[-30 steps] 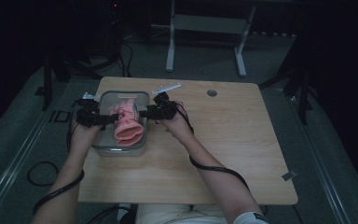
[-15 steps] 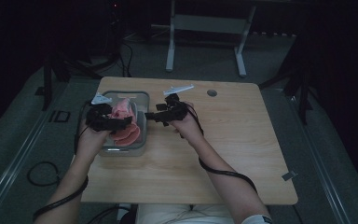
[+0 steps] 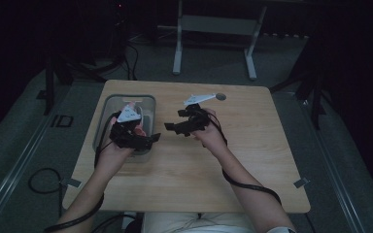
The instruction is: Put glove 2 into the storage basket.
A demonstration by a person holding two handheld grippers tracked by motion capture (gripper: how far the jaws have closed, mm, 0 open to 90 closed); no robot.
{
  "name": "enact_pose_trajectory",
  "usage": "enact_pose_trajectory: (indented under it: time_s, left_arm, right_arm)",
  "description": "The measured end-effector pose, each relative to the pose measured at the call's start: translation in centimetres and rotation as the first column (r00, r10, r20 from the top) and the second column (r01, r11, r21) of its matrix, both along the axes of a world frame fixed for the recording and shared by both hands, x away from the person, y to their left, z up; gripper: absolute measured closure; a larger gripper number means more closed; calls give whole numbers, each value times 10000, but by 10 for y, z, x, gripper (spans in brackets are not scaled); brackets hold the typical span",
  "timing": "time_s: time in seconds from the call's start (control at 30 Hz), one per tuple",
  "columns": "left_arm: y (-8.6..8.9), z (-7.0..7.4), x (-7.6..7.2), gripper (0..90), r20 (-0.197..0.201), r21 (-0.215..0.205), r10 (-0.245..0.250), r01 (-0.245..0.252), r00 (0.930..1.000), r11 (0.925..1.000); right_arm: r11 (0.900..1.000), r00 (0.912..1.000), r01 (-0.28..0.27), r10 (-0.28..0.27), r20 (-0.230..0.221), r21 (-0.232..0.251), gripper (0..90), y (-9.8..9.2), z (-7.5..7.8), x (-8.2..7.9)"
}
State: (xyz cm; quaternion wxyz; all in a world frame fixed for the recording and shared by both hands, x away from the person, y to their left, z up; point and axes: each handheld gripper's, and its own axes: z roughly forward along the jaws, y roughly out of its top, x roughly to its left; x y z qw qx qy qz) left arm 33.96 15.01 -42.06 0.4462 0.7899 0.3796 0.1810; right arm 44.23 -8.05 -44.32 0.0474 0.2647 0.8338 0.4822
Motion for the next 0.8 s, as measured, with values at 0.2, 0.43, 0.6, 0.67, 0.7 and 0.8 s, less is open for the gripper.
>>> enact_pose_trajectory:
  time_s: [0.2, 0.43, 0.6, 0.67, 0.7, 0.8]
  left_arm:
    - [-26, -13, -17, 83, -29, 74, -819, 819, 9966, 9966]
    - [-51, -29, -30, 83, -181, 164, -1557, 1560, 9876, 9876]
    - [-67, -38, -35, 82, -195, 357, -1985, 1991, 9799, 9793]
    - [-71, -41, -37, 83, -209, 396, -2089, 2096, 9777, 9770]
    - [-73, -43, -37, 82, -184, 514, -2113, 2120, 9772, 9759]
    - [-78, -50, -39, 83, -290, 374, -2342, 2352, 9717, 9712]
  right_arm:
    - [10000, 9997, 6, -6, 249, -2, 141, -15, -5, -11]
    - [9994, 9992, -285, 290, 281, -176, 141, -29, -22, -23]
    - [9975, 9985, -477, 490, 244, -531, 141, -38, -40, -33]
    - [9973, 9985, -501, 512, 182, -545, 142, -39, -43, -34]
    - [9978, 9990, -427, 434, 129, -512, 142, -43, -48, -37]
    - [9976, 9992, -381, 389, 128, -573, 142, -47, -53, -40]
